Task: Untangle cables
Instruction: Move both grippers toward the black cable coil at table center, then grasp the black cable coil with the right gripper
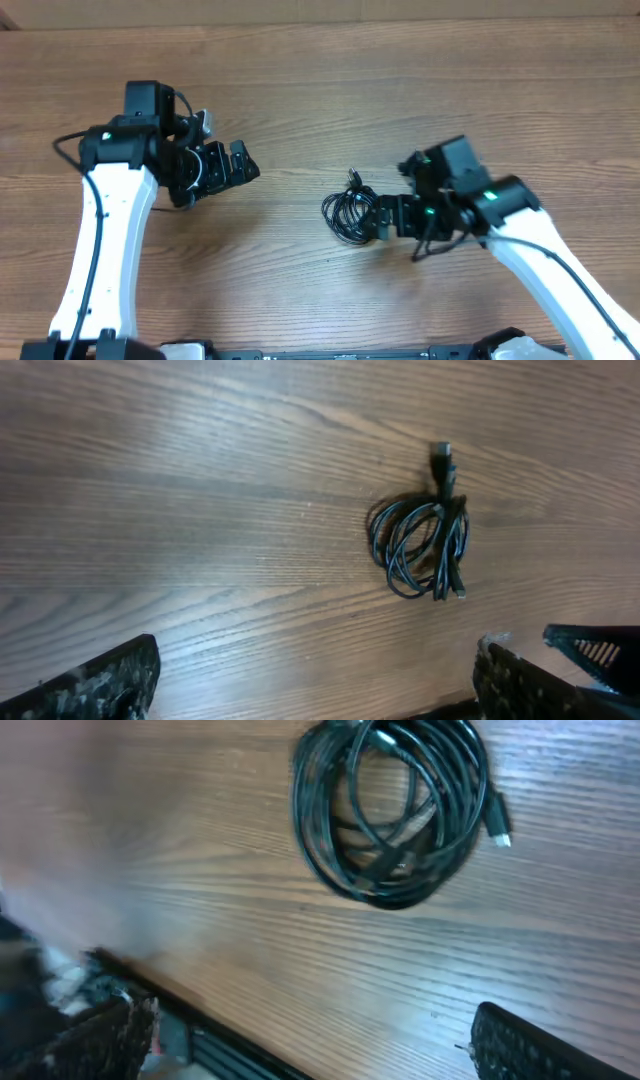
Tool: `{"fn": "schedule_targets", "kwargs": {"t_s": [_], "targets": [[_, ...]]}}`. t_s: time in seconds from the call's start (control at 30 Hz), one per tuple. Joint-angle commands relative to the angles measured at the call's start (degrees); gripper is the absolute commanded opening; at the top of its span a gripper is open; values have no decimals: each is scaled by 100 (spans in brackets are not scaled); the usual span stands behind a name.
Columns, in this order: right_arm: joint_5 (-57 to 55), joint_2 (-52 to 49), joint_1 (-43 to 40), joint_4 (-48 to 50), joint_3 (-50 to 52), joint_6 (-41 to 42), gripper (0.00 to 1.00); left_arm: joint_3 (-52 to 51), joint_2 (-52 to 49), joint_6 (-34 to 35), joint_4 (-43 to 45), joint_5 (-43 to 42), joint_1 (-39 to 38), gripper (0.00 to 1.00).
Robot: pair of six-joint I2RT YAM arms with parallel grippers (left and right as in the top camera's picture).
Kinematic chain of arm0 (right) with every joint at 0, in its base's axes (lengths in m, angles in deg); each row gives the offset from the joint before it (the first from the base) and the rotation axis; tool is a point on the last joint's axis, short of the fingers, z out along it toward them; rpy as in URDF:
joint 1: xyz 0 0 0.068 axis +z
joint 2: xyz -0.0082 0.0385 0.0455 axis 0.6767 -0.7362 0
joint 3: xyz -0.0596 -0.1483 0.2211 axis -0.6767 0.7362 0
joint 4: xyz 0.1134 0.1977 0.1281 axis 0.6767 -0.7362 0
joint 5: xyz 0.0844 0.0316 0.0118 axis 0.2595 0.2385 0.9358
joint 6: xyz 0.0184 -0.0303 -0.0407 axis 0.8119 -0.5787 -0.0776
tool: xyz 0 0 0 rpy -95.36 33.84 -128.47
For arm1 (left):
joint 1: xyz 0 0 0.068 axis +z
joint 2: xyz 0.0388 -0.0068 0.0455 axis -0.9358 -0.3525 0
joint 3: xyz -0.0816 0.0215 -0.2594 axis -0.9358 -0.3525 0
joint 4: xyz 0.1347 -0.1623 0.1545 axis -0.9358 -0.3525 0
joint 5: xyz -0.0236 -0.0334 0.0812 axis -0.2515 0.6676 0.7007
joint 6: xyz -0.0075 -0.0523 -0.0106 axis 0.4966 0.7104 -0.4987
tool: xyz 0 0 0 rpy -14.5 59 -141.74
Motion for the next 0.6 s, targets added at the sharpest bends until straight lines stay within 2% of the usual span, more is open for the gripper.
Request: {"fn": "schedule_targets", "kwargs": {"t_s": [0.0,0.1,0.3,0.43,0.57], "targets": [[-455,-837,149,-72,-754,258,100,105,-286,79,-61,-116,28,99],[-428,-1370,153,225,-1040,264,100,105,-487,79,-173,-131,28,99],[-306,-1679,155,916,-1038,284,99,103,-726,76,-597,-131,26,100],[-308,-1827,166,1123,-1025,321,82,81,-750,74,-597,-111,26,100],[-306,-1958,293,1078,-1003,321,76,81,-750,74,-575,-87,26,100]]}}
